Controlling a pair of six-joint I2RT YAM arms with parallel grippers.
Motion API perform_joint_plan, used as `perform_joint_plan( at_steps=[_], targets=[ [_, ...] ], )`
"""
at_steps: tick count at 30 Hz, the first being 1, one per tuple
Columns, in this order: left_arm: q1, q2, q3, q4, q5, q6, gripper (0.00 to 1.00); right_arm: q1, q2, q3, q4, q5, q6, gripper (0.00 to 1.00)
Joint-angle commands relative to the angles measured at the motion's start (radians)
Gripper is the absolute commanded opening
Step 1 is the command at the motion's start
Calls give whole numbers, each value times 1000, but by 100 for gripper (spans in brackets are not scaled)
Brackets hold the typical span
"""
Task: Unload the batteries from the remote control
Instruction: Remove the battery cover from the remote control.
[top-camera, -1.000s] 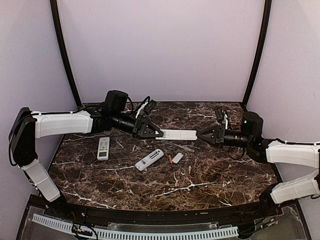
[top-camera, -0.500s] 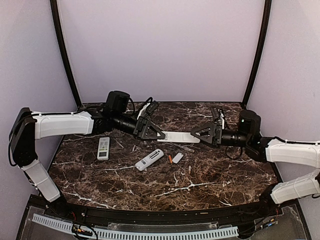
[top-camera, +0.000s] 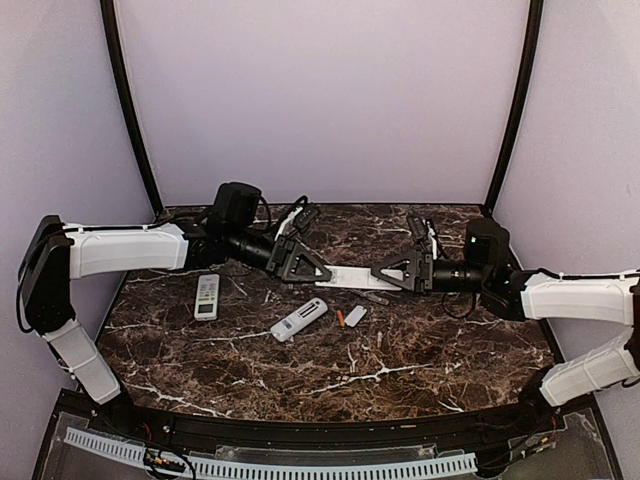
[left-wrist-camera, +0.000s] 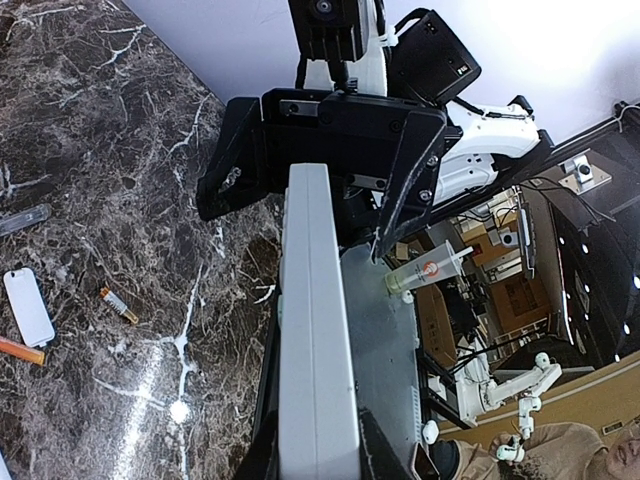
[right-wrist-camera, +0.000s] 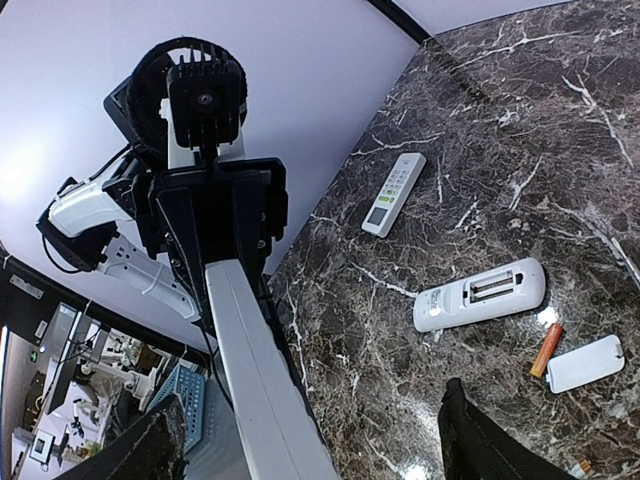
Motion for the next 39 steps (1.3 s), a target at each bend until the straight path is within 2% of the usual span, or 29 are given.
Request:
perform_joint_plan(
  at_steps=[1,8,17,21,24,27,36,39],
  targets=[
    [-10,-20,29,14,27,22,0,12,8,29,48,-7,-2,84],
    [-12,-23,31,12,29,22,0,15,24,22,41,-7,-2,68],
    [-12,-15,40,-8,27,33,0,6,-8,-9,26,-7,1,56],
    [-12,-28,44,-29,8,50,0,1,-15,-26,63,-22,20,54],
    [-12,-37,43,-39,-8,59,0,2,-8,-28,73,-55,19,59],
    [-12,-37,43,-41,-6,58,0,2,-4,-28,73,-65,19,60],
    [-11,-34,44,-38,-1,56,0,-5,-13,-32,32,-17,8,24],
    [-9,-34,48,-44,0,62,0,-34,-24,-66,68,-22,32,19]
  ],
)
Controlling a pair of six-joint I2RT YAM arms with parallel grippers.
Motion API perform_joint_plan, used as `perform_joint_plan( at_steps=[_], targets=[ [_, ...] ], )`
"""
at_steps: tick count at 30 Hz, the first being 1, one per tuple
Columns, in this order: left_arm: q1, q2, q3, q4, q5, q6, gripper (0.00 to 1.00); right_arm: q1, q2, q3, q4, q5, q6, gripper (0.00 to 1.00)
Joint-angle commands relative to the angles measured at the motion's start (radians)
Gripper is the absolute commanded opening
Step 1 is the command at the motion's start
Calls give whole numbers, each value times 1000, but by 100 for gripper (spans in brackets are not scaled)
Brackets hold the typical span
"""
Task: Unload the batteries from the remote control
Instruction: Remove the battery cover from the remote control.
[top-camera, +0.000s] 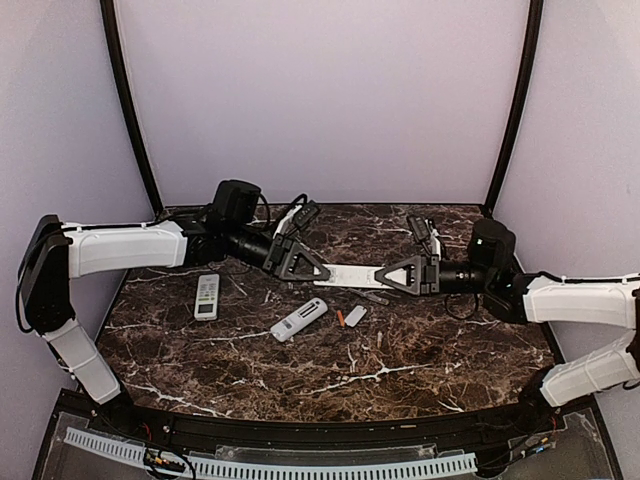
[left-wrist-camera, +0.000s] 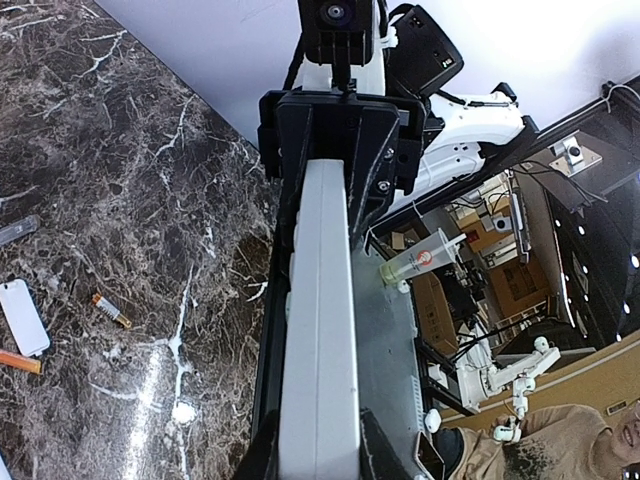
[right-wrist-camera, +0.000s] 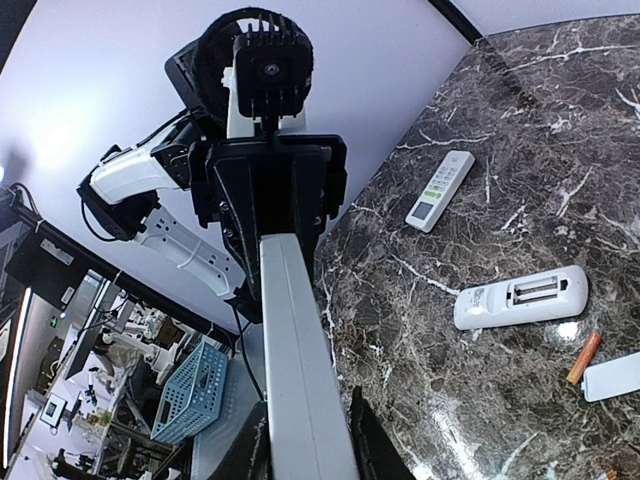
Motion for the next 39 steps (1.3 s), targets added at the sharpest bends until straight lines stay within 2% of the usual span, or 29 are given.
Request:
perform_joint_plan(
  at_steps=[1,6,8,10,16,25,29,35,39],
  targets=[
    [-12,-34,33,-8,-15,25,0,-45,-17,-58,17,47,35,19],
    [-7,-32,37,-13,-14,32,0,-81,-38,-47,-34,16,15,20],
    [-8,-30,39,-13,-9,32,0,-83,-42,-35,-57,14,5,28],
    [-8,-29,38,-13,-8,32,0,-88,-49,-36,-66,18,4,40],
    [-7,-29,35,-9,-6,28,0,-100,-69,-60,-62,29,15,43],
    [-3,-28,36,-20,-24,35,0,-110,-95,-67,-90,43,11,26],
    [-1,-27,37,-28,-35,40,0,-118,-110,-73,-97,42,15,10],
    [9,-24,39,-45,-74,44,0,-125,-130,-71,-122,46,20,0],
    [14,-24,33,-45,-97,39,0,-129,-158,-73,-141,55,25,0]
  ],
)
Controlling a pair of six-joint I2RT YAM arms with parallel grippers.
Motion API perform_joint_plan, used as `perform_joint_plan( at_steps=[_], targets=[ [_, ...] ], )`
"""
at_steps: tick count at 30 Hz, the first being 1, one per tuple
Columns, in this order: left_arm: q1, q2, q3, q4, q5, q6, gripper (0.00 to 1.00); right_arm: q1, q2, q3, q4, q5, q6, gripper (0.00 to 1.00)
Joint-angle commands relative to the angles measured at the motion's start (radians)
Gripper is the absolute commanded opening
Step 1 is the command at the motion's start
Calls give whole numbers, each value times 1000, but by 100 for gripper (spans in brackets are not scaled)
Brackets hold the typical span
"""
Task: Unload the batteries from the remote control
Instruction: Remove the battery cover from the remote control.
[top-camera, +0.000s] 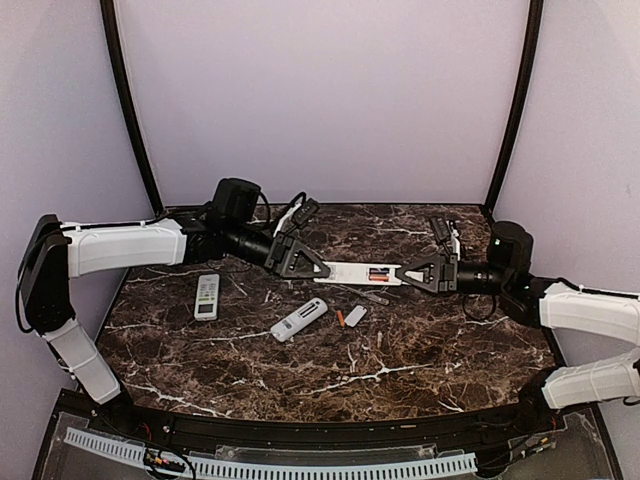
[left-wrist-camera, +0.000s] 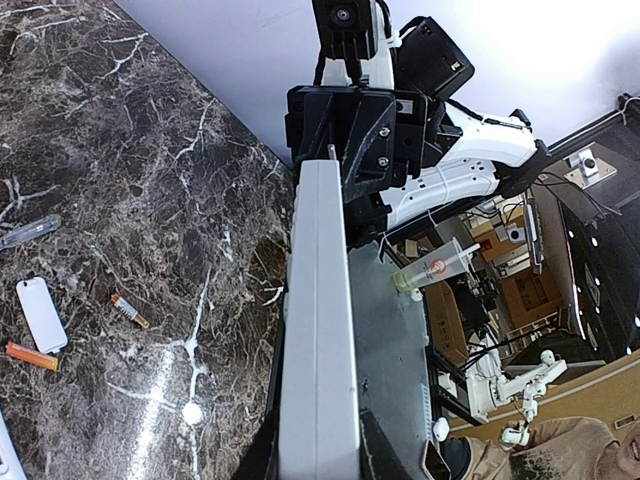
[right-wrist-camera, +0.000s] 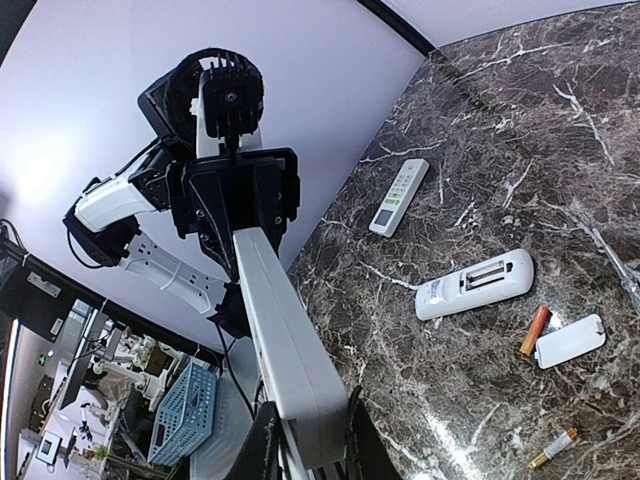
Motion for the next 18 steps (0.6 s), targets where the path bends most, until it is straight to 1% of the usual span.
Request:
perform_joint_plan(
  at_steps=[1,9,18],
  targets=[
    [5,-22,12,-17,-67,15,0,-16,-41,-15,-55,69,20,0],
    [10,-16,-13,62,-24,-22,0,-27,-106,-49,-80,88,30,0],
    [10,-11,-15,62,5,-12,0,-51,-96,-59,-81,106,36,0]
  ],
)
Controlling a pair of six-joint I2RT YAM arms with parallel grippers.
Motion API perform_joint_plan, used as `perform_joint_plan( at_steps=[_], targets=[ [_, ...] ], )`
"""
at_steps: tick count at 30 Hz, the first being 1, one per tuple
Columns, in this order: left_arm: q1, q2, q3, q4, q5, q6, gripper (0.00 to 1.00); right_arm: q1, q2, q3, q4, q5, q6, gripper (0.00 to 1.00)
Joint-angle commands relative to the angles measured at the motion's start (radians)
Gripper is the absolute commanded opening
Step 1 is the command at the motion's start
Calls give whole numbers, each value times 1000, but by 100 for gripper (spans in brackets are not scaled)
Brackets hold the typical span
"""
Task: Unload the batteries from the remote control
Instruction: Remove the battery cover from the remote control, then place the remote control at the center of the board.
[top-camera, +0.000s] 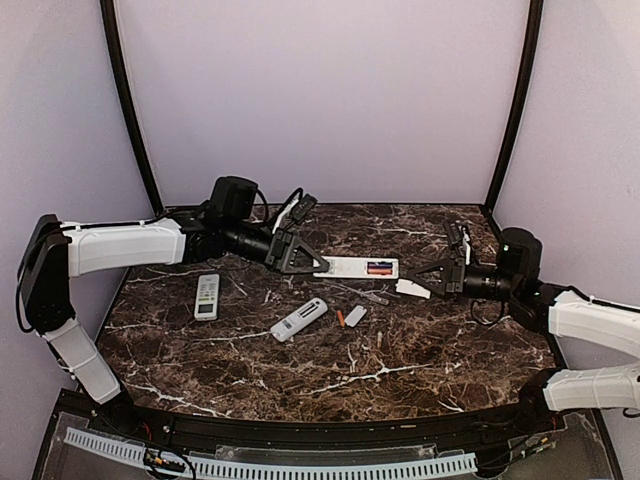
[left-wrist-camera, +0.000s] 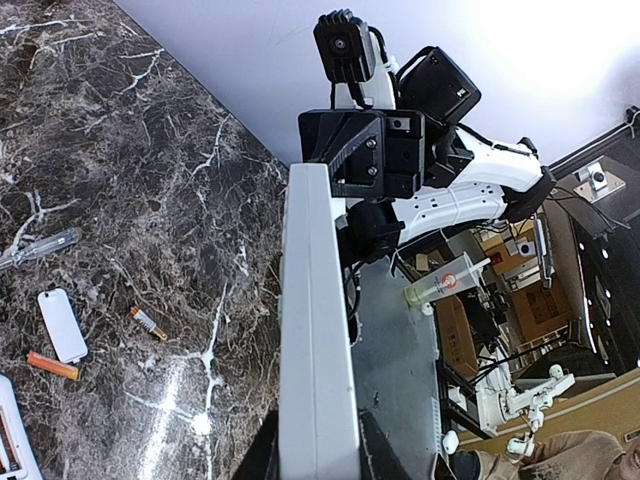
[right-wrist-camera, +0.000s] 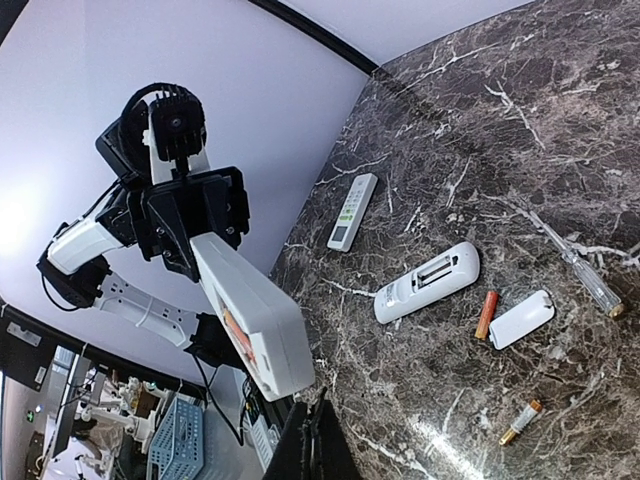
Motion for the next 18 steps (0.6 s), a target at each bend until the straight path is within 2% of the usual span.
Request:
perform_joint_plan(
  at_steps=[1,4,9,12,18],
  targets=[
    [-3,-9,-13,21,19,14,0,-10,8,-11,15,36,6,0],
    [-2,-8,-13,-27,-16,44,0,-19,7,-7,-52,107,-14,0],
    [-10,-53,-104,-123,-129,88,0,-53,38,64,-312,285,-77,0],
    [-37,-77,-195,-145,-176,94,0,-78,86,72,-331,309,-95,0],
    [-135,-76,-297,-124,-224,43,0,-106,200,40,-256,286,-105,0]
  ],
)
